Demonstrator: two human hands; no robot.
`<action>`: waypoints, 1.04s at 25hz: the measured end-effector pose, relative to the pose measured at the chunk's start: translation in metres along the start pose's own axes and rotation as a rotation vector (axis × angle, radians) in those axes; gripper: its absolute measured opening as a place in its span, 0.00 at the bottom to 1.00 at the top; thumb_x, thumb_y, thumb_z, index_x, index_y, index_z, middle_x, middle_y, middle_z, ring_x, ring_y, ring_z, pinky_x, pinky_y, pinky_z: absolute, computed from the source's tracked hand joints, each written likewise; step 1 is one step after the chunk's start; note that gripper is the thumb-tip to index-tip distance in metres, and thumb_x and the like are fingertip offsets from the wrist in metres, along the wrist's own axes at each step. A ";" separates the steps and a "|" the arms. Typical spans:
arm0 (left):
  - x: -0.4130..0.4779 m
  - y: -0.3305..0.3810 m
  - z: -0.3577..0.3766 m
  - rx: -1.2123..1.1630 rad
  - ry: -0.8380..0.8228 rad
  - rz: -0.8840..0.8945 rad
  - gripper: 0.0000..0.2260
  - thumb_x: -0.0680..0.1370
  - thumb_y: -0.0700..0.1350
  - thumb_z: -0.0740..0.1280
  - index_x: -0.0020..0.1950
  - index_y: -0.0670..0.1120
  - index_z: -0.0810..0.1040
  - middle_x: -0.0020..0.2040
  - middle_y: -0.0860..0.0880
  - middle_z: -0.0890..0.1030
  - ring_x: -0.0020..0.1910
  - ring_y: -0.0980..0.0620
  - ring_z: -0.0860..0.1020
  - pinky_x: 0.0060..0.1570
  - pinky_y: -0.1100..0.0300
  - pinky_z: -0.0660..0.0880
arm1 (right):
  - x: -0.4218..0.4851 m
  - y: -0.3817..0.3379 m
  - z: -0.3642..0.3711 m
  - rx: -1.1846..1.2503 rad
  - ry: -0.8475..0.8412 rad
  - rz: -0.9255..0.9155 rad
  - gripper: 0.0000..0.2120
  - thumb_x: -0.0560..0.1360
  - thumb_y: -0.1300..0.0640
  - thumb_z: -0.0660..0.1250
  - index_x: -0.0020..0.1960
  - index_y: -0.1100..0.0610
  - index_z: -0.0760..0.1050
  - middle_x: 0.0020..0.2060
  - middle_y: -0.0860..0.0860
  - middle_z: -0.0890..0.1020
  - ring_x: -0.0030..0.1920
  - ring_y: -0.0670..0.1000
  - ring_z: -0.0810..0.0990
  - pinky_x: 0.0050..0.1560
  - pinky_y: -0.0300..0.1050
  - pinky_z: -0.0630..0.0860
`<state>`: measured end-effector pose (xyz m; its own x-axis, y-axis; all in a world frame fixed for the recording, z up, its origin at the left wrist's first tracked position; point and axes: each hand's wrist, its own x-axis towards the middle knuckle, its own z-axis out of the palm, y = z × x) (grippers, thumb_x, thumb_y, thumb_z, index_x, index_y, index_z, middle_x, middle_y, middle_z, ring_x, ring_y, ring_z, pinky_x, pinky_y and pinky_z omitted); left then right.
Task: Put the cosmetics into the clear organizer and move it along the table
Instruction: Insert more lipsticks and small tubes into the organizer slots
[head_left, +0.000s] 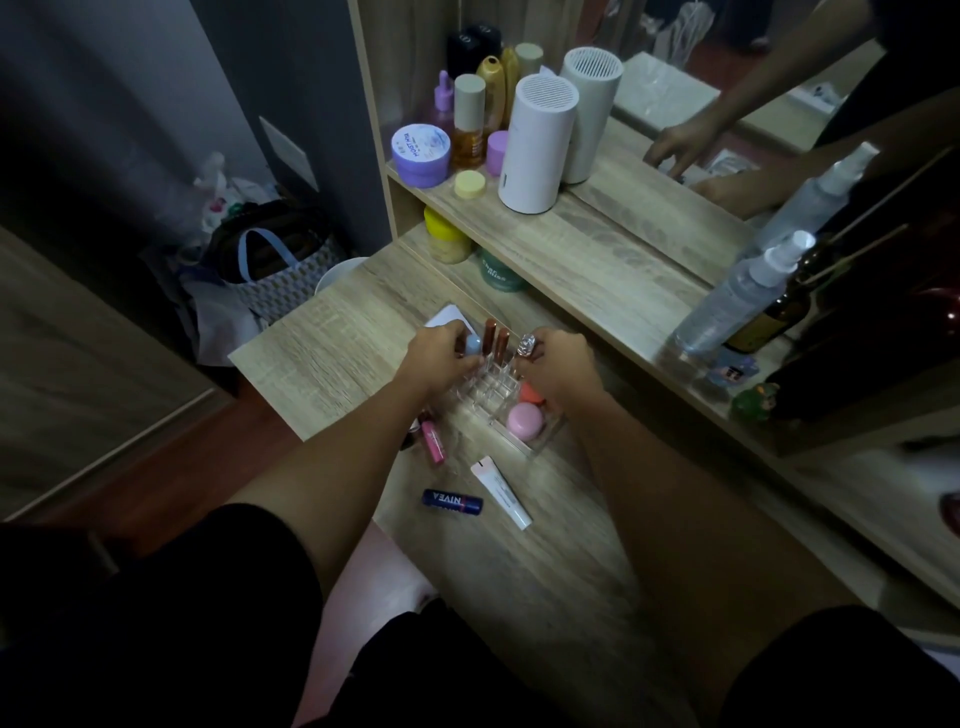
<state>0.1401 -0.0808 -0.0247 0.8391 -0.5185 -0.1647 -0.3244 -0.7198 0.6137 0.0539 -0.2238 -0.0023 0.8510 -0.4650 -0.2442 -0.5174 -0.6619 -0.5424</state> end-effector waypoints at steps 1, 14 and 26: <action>0.000 0.000 0.000 -0.006 -0.001 -0.001 0.14 0.71 0.45 0.72 0.52 0.40 0.77 0.48 0.40 0.82 0.46 0.46 0.78 0.48 0.54 0.76 | -0.001 0.000 0.000 0.009 0.009 -0.006 0.10 0.72 0.57 0.69 0.50 0.61 0.77 0.45 0.59 0.84 0.46 0.58 0.83 0.51 0.59 0.81; -0.008 0.001 -0.019 0.013 -0.025 0.019 0.18 0.74 0.41 0.70 0.63 0.39 0.74 0.55 0.39 0.82 0.52 0.45 0.80 0.54 0.56 0.74 | -0.009 0.002 -0.002 0.116 0.061 -0.028 0.17 0.68 0.59 0.74 0.55 0.59 0.77 0.48 0.59 0.84 0.49 0.58 0.82 0.53 0.57 0.80; -0.060 -0.024 -0.025 0.155 -0.148 0.010 0.09 0.75 0.42 0.68 0.53 0.41 0.81 0.51 0.39 0.83 0.51 0.42 0.80 0.52 0.56 0.73 | -0.079 0.008 0.023 0.045 0.157 -0.375 0.05 0.72 0.59 0.67 0.47 0.59 0.74 0.43 0.55 0.79 0.42 0.53 0.79 0.44 0.52 0.81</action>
<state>0.1084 -0.0209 -0.0097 0.7659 -0.5797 -0.2783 -0.4050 -0.7710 0.4915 -0.0155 -0.1784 -0.0055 0.9539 -0.2826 0.1011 -0.1662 -0.7778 -0.6061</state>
